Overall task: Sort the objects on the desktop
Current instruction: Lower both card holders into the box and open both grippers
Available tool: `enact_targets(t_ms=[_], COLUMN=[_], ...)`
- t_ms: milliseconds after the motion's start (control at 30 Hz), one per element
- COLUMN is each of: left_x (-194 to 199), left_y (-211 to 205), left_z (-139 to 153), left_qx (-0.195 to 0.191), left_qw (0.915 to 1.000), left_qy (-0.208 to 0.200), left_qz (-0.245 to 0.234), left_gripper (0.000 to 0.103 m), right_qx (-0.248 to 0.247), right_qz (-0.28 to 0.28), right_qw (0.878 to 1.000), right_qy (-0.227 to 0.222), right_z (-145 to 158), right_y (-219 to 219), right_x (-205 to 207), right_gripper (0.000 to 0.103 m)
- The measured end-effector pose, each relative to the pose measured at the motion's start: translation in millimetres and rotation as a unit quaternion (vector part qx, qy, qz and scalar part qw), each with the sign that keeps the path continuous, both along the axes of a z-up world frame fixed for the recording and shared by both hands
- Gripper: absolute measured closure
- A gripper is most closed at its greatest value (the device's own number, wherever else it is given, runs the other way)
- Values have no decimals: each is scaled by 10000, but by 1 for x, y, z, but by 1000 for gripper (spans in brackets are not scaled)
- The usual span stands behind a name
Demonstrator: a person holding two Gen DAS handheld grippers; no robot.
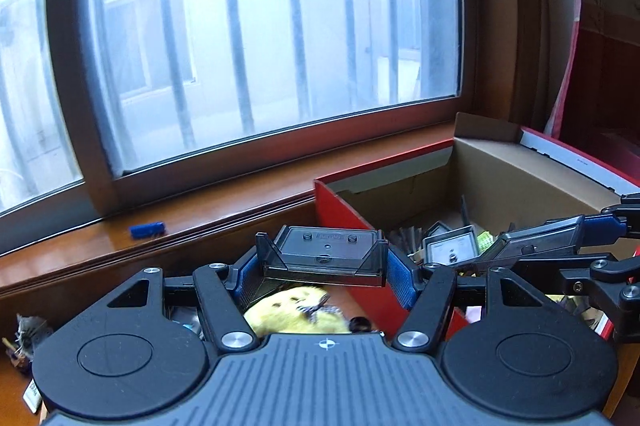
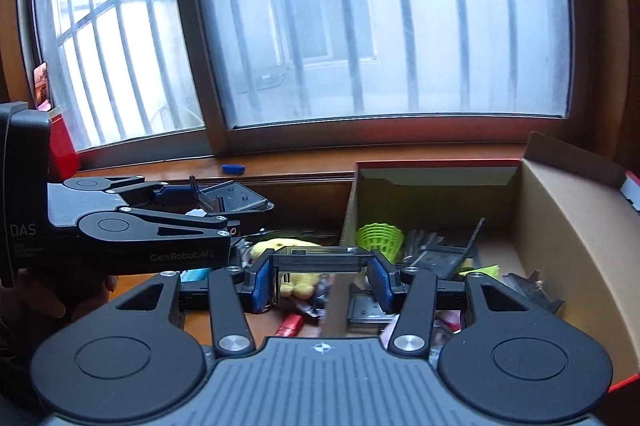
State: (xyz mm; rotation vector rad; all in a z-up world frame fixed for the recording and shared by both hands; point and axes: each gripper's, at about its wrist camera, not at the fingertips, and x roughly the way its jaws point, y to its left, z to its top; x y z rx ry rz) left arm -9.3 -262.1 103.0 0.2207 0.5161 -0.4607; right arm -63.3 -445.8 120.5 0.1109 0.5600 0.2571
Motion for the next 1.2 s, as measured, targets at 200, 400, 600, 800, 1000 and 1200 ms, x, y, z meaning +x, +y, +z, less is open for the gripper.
enact_targets(t_ms=[200, 400, 600, 800, 1000, 1200], left_x=[10, 23, 35, 44, 48, 48], left_y=[-37, -72, -104, -129, -145, -154], left_z=[-1, -7, -15, -24, -30, -35], left_qx=[22, 6, 52, 149, 224, 268], left_qw=[9998, 9992, 9982, 9969, 9957, 9947], left_qy=[30, 105, 193, 335, 416, 483], left_qz=[-204, -388, -564, -691, -796, -866], left_gripper=[39, 39, 39, 39, 39, 39], right_qx=[8, -23, -79, -32, 4, 10], right_qz=[-291, -573, -749, -903, -989, -1034], right_qw=[9996, 9983, 9968, 9951, 9938, 9931], right_qy=[33, 134, 255, 400, 503, 554], right_z=[-6, -16, -26, -38, -46, -51], right_y=[-39, -75, -103, -124, -137, -142], right_x=[9, 15, 23, 33, 39, 42], right_gripper=[51, 51, 51, 51, 51, 50])
